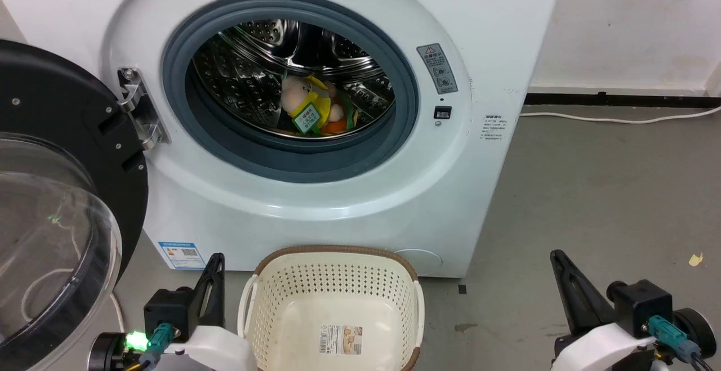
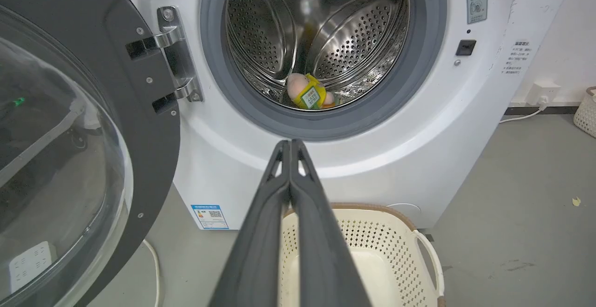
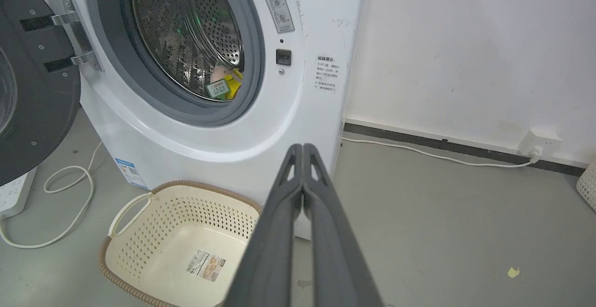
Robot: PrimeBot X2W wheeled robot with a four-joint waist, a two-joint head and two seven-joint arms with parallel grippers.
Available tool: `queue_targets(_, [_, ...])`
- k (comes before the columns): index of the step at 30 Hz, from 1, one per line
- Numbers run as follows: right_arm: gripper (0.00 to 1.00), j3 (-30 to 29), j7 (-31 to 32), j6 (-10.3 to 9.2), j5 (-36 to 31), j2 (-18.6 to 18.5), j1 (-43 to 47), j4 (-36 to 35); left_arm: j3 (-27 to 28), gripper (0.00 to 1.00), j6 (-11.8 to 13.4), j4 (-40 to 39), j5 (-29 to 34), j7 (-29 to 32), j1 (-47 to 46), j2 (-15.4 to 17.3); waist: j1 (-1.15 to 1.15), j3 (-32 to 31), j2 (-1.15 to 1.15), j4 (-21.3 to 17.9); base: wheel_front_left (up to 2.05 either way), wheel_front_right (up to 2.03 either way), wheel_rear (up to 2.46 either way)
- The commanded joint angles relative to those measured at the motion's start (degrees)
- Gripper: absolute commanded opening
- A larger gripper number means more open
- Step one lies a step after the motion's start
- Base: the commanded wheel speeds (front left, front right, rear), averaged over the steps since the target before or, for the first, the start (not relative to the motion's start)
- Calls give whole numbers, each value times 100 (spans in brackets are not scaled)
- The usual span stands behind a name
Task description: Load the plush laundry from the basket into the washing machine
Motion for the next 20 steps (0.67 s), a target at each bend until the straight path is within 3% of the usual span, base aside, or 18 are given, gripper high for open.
queue_targets(1, [0,-10,30,3,-37,-1,-107,24,35,0,-15,-31,86,25,-89,-45,0,3,0,-1,0,0,0])
queue_targets(20, [0,-10,106,3,-105,-1,-165,57,87,0,-36,-50,201,101,-113,-92,0,21,0,-6,0,0,0])
